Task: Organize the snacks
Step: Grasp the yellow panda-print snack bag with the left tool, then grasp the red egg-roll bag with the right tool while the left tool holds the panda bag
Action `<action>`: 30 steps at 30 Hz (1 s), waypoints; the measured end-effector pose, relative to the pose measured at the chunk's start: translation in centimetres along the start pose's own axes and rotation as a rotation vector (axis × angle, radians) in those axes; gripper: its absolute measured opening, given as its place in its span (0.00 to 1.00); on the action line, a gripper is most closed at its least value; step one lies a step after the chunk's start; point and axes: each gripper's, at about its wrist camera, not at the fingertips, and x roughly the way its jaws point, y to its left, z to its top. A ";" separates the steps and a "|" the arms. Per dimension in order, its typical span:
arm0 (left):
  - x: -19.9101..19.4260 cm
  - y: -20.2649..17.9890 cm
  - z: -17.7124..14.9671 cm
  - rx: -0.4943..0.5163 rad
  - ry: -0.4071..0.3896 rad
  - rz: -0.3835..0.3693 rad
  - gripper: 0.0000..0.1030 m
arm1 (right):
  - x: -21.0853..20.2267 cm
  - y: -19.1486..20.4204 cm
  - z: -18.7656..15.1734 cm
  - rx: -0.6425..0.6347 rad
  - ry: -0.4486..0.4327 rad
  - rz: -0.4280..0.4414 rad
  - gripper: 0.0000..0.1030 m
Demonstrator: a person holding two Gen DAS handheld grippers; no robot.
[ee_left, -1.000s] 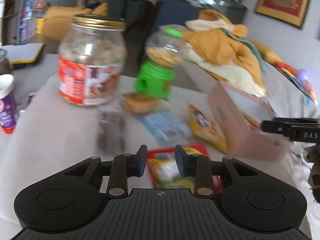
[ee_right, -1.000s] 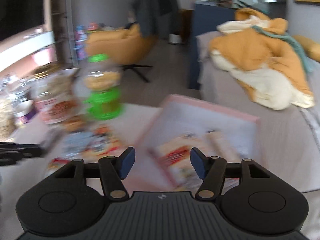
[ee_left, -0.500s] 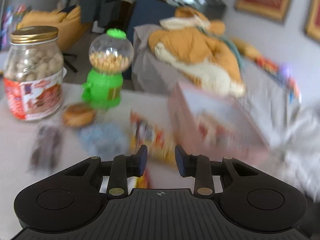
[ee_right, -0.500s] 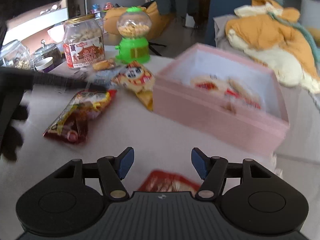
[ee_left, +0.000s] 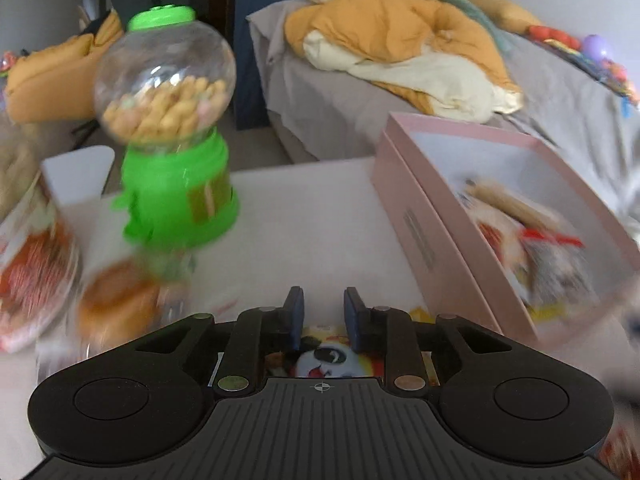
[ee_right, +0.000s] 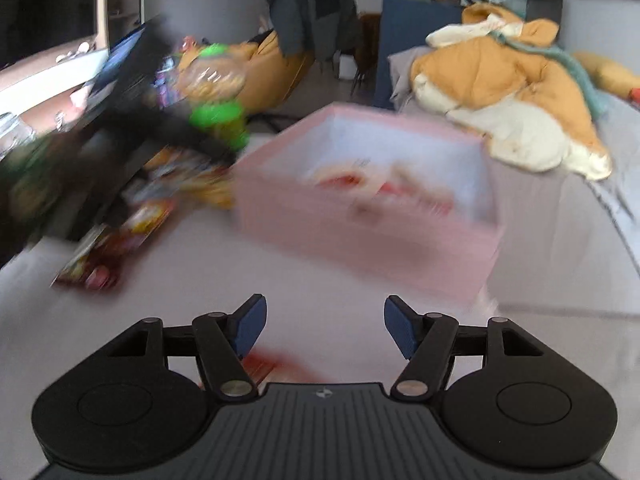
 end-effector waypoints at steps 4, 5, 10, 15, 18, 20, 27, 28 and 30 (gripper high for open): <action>-3.4 0.2 -3.2 -0.053 0.010 -0.014 0.26 | 3.5 -2.8 3.5 0.089 0.032 0.008 0.66; -4.0 0.3 -3.9 -0.074 0.011 -0.017 0.25 | 4.2 -3.4 4.0 0.120 0.035 0.029 0.66; -6.5 -0.7 -6.3 -0.107 0.012 -0.098 0.25 | 6.8 -4.2 5.0 0.210 0.079 0.095 0.66; -8.2 -4.1 -7.1 -0.007 -0.025 -0.053 0.25 | 5.4 -0.7 3.0 0.086 0.102 0.118 0.66; -9.5 -6.3 -7.1 0.070 -0.061 -0.024 0.25 | 3.1 -0.1 1.4 0.018 0.087 0.092 0.66; -9.4 -7.6 -7.0 0.097 -0.045 -0.045 0.29 | 1.5 -0.2 0.3 -0.010 0.091 0.097 0.66; -8.3 -11.5 -7.8 0.211 -0.040 0.023 0.32 | -2.3 -0.8 -3.0 0.006 0.140 0.168 0.67; -8.3 -11.7 -7.9 0.217 -0.040 0.030 0.34 | -2.8 -0.6 -3.3 0.006 0.139 0.175 0.67; -8.3 -11.8 -8.0 0.220 -0.037 0.039 0.34 | -3.6 -0.1 -3.9 -0.006 0.134 0.184 0.67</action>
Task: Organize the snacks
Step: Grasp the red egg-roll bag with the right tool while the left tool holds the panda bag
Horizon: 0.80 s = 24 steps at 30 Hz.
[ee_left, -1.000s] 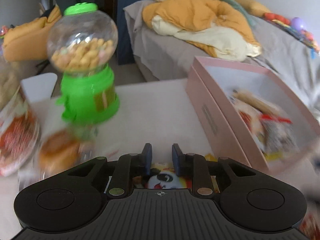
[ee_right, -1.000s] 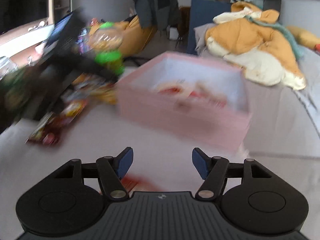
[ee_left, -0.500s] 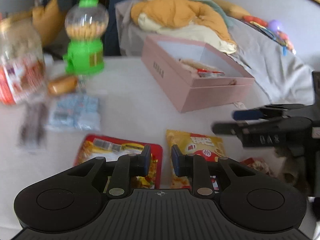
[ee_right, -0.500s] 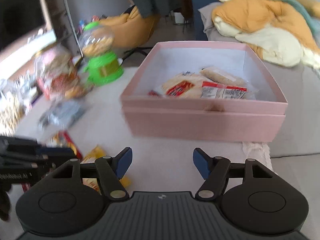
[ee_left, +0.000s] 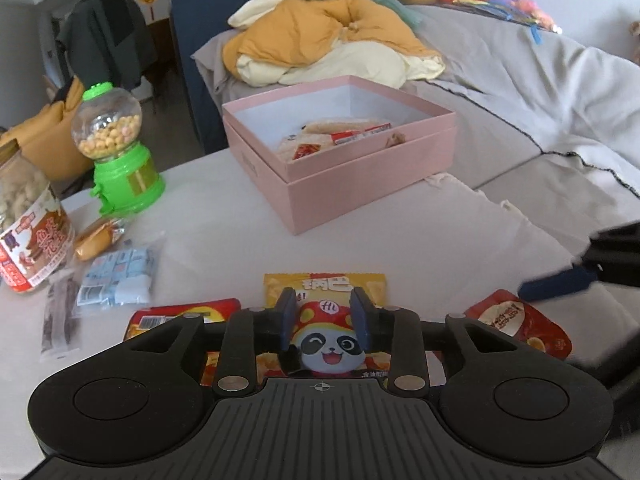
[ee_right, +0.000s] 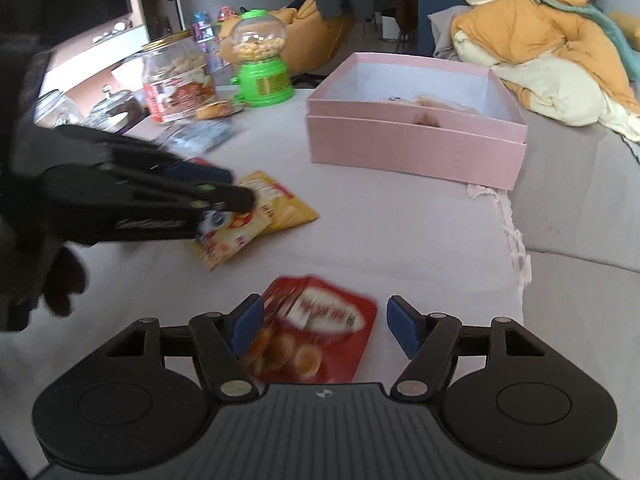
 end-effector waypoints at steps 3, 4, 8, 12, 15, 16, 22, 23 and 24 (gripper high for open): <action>-0.3 0.3 0.1 -0.022 0.001 0.001 0.34 | -0.4 1.0 -1.0 -0.038 0.010 0.014 0.73; -0.6 0.3 0.1 -0.030 -0.003 0.006 0.34 | -0.4 1.2 -1.3 -0.057 0.014 0.011 0.74; -1.0 0.2 0.2 -0.031 -0.004 0.010 0.34 | 0.1 0.8 -1.7 -0.092 -0.004 -0.030 0.79; -0.2 -0.8 0.0 -0.002 0.015 0.019 0.36 | 0.8 -1.0 -1.0 0.003 -0.033 -0.120 0.80; 0.0 -1.4 0.0 0.022 0.017 0.029 0.39 | 1.0 -2.0 -1.1 0.095 -0.060 -0.100 0.82; 0.1 -1.5 0.0 0.025 0.022 0.026 0.41 | 1.0 -1.9 -1.4 0.096 -0.077 -0.110 0.82; 1.1 -2.2 -0.4 0.090 0.073 0.013 0.65 | 0.9 -1.2 -1.8 0.078 -0.099 -0.149 0.82; 1.1 -2.4 -0.7 0.114 0.067 0.017 0.65 | 0.9 -1.2 -1.8 0.085 -0.099 -0.145 0.82; 1.1 -2.2 -0.8 0.113 0.061 0.017 0.65 | 1.0 -1.3 -1.8 0.087 -0.099 -0.143 0.82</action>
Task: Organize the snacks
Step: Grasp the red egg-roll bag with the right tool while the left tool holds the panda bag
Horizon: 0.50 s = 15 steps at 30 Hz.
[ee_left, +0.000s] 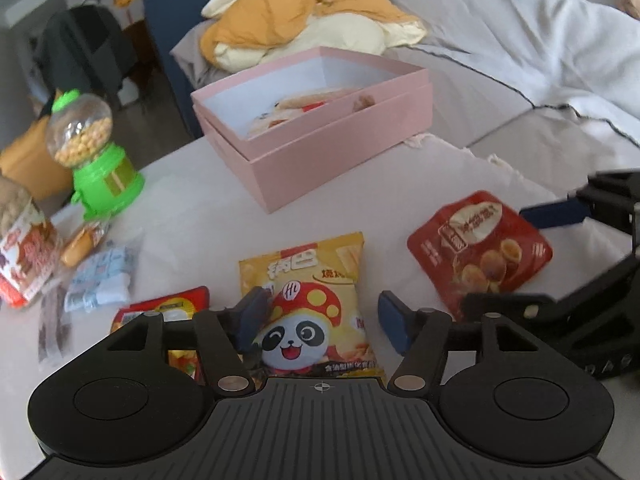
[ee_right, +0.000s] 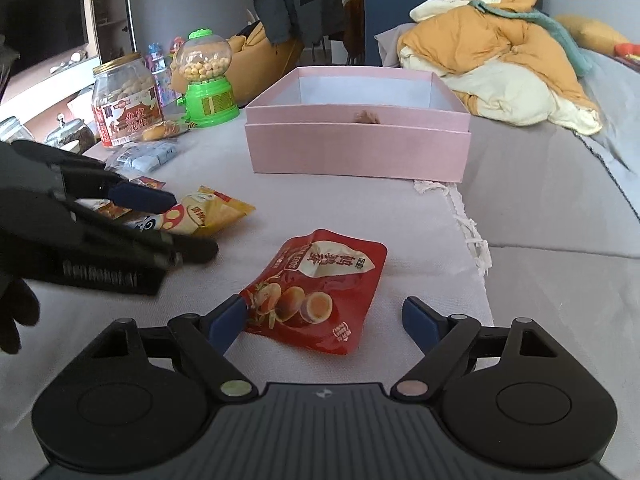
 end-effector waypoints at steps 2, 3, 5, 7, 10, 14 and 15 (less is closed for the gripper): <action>-0.1 1.0 -0.3 -0.050 -0.012 0.010 0.65 | 0.0 0.1 0.0 -0.002 0.000 -0.003 0.82; -0.1 1.6 -0.4 -0.078 -0.019 0.014 0.66 | 0.0 0.1 0.0 -0.005 0.000 -0.005 0.82; 0.1 2.8 -0.7 -0.137 -0.019 0.027 0.66 | 0.0 0.2 -0.1 -0.008 -0.002 -0.009 0.83; 0.8 3.5 -0.8 -0.169 0.003 0.038 0.67 | 0.0 0.2 -0.1 -0.009 -0.001 -0.009 0.83; 1.4 4.5 -0.7 -0.232 -0.003 0.016 0.69 | 0.1 0.3 -0.1 -0.013 0.001 -0.011 0.84; 2.2 5.4 -0.1 -0.284 -0.011 -0.006 0.69 | 0.2 0.3 -0.1 -0.018 0.003 -0.013 0.85; 2.2 5.4 0.1 -0.281 -0.005 -0.008 0.70 | 0.2 0.3 -0.2 -0.019 0.003 -0.012 0.85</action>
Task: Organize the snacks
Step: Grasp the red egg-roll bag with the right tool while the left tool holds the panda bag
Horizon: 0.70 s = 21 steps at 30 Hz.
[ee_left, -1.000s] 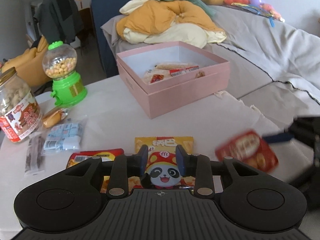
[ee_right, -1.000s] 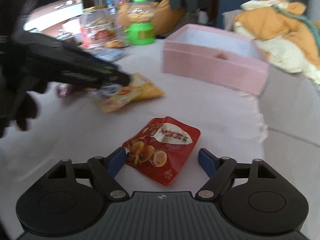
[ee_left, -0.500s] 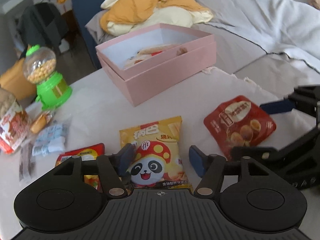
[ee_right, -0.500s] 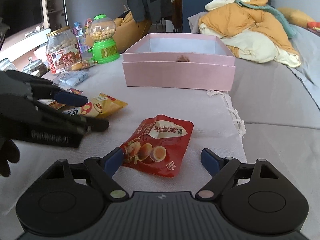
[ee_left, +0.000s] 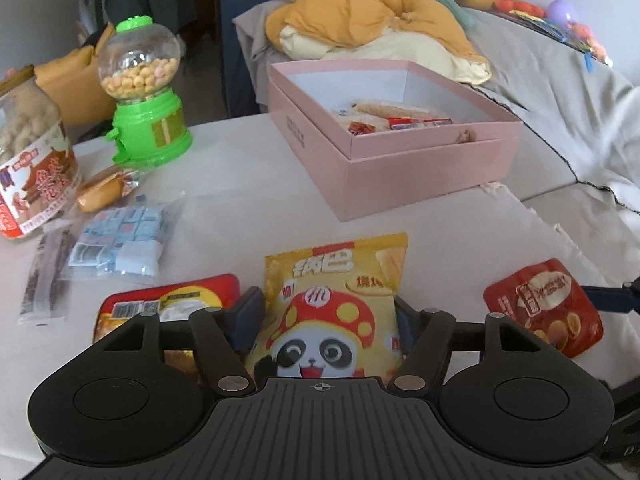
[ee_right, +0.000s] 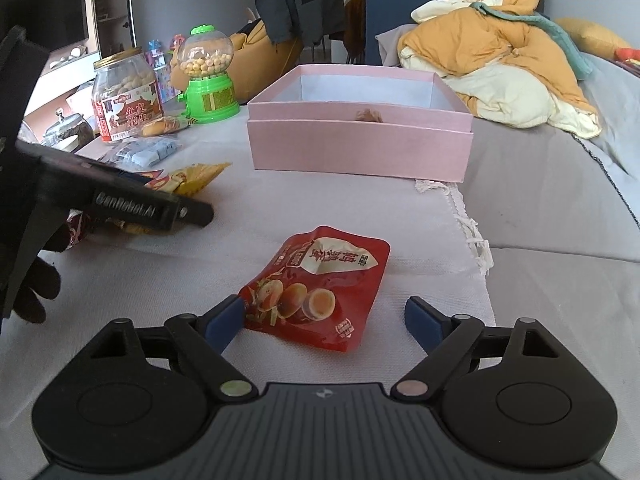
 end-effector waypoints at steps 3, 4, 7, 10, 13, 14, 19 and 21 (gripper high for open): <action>-0.2 -0.3 -0.4 0.028 -0.005 -0.001 0.69 | 0.0 0.1 0.0 -0.002 0.001 -0.003 0.86; -0.4 -0.3 -0.7 0.029 -0.019 -0.005 0.69 | 0.1 0.1 0.0 -0.002 0.002 -0.007 0.87; -1.1 -0.3 -2.1 0.029 -0.071 -0.014 0.67 | 0.3 0.1 0.1 0.012 0.012 -0.027 0.94; -1.7 -0.7 -2.7 0.017 -0.088 -0.013 0.64 | 0.3 0.1 0.0 0.031 0.021 -0.032 0.95; -2.0 -1.0 -3.0 0.006 -0.096 -0.044 0.61 | 0.2 0.6 -0.1 0.035 0.029 -0.060 0.95; -2.0 -1.1 -3.1 0.010 -0.101 -0.040 0.60 | 0.3 0.7 -0.1 0.040 0.030 -0.066 0.95; -2.0 -0.7 -3.4 -0.018 -0.121 -0.053 0.60 | 1.1 0.8 0.9 0.039 0.048 -0.061 0.94; -2.0 -0.8 -3.4 -0.012 -0.124 -0.049 0.60 | 1.6 0.7 1.7 0.031 0.067 -0.049 0.92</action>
